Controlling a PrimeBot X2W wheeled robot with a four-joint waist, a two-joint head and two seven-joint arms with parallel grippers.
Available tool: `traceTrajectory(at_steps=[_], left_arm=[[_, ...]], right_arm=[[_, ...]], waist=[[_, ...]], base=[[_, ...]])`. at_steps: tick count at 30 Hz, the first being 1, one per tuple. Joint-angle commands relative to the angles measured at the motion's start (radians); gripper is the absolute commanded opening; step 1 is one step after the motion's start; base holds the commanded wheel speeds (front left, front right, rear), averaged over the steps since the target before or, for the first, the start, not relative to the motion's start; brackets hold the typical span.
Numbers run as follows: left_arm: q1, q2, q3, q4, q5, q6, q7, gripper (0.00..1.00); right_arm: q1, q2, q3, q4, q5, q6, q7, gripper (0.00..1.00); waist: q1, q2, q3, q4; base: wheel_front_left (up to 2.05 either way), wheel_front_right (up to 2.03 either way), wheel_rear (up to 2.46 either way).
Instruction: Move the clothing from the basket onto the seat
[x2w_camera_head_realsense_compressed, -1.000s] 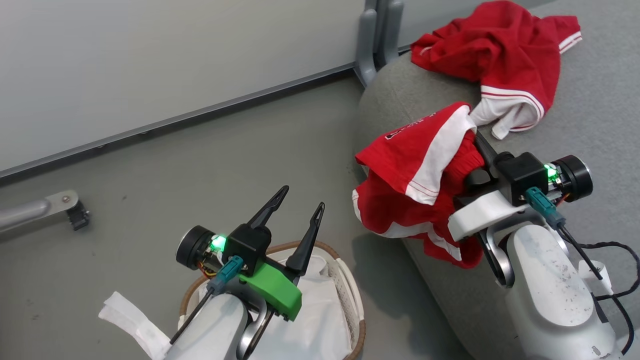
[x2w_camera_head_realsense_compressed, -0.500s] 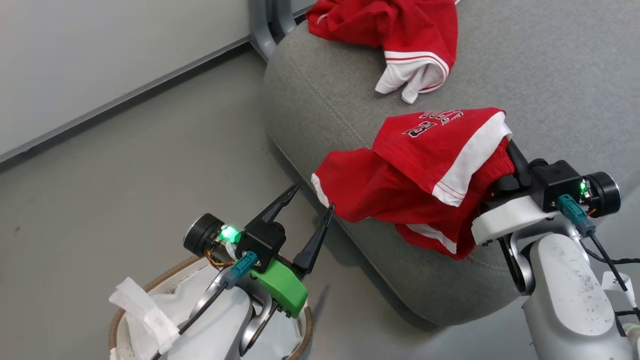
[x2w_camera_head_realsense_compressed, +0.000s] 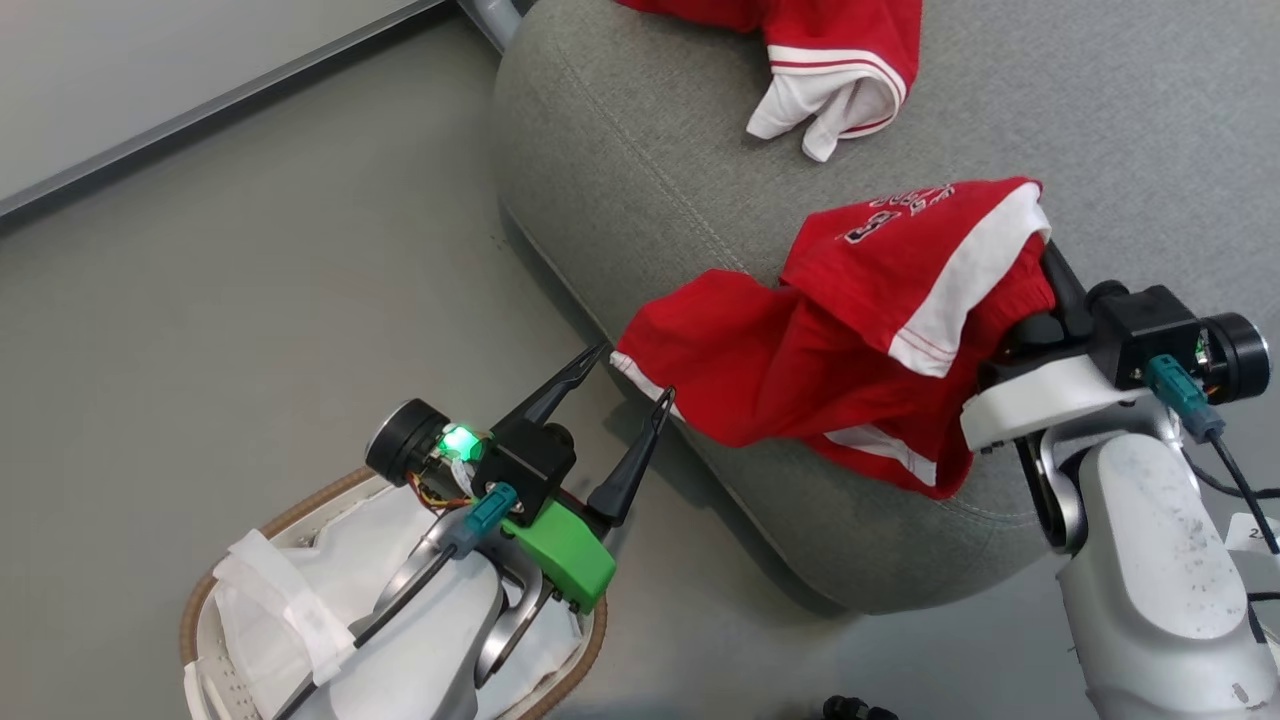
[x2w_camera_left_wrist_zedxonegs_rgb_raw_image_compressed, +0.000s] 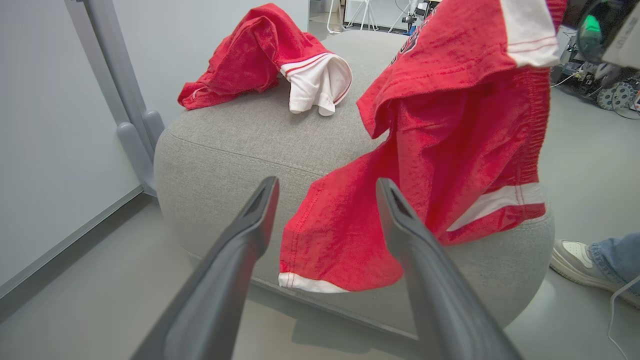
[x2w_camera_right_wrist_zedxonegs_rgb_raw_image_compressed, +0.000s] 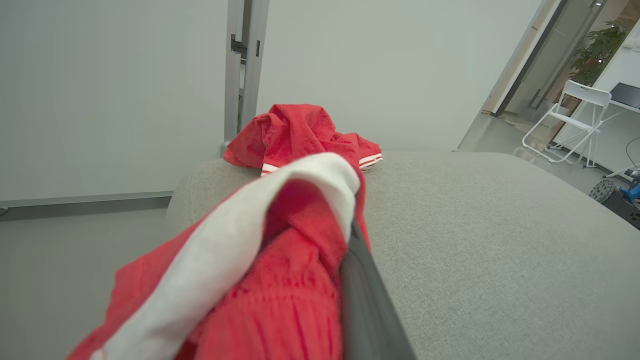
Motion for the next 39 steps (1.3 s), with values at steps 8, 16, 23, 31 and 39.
traceTrajectory(at_steps=[8,16,23,31,39], left_arm=[[-0.046,0.008,0.012,-0.023,0.013,-0.003,0.0,1.0],[-0.082,-0.007,0.01,-0.055,0.031,-0.003,0.0,1.0],[-0.109,-0.033,0.023,-0.127,0.046,-0.003,0.0,1.0],[-0.127,-0.036,0.05,-0.17,0.069,-0.003,0.0,1.0],[-0.128,-0.022,0.059,-0.179,0.08,-0.003,0.0,1.0]], right_arm=[[-0.211,-0.012,-0.048,-0.019,-0.099,-0.001,0.0,0.0],[-0.515,-0.19,-0.151,0.019,-0.14,-0.002,0.0,0.0],[-0.699,-0.351,-0.295,0.18,-0.174,-0.001,0.0,0.0],[-0.664,-0.377,-0.4,0.346,-0.232,-0.001,0.0,0.0],[-0.576,-0.287,-0.494,0.402,-0.274,-0.002,0.0,0.0]], waist=[[-0.0001,-0.0001,0.102,0.133],[-0.0001,-0.0001,0.175,0.245],[-0.0001,-0.0001,0.254,0.342],[-0.0001,-0.0001,0.35,0.396],[-0.0001,-0.0001,0.392,0.377]], base=[[0.0,0.0,0.0],[0.0,0.0,0.0],[0.0,0.0,0.0],[0.0,0.0,0.0],[0.0,0.0,0.0]])
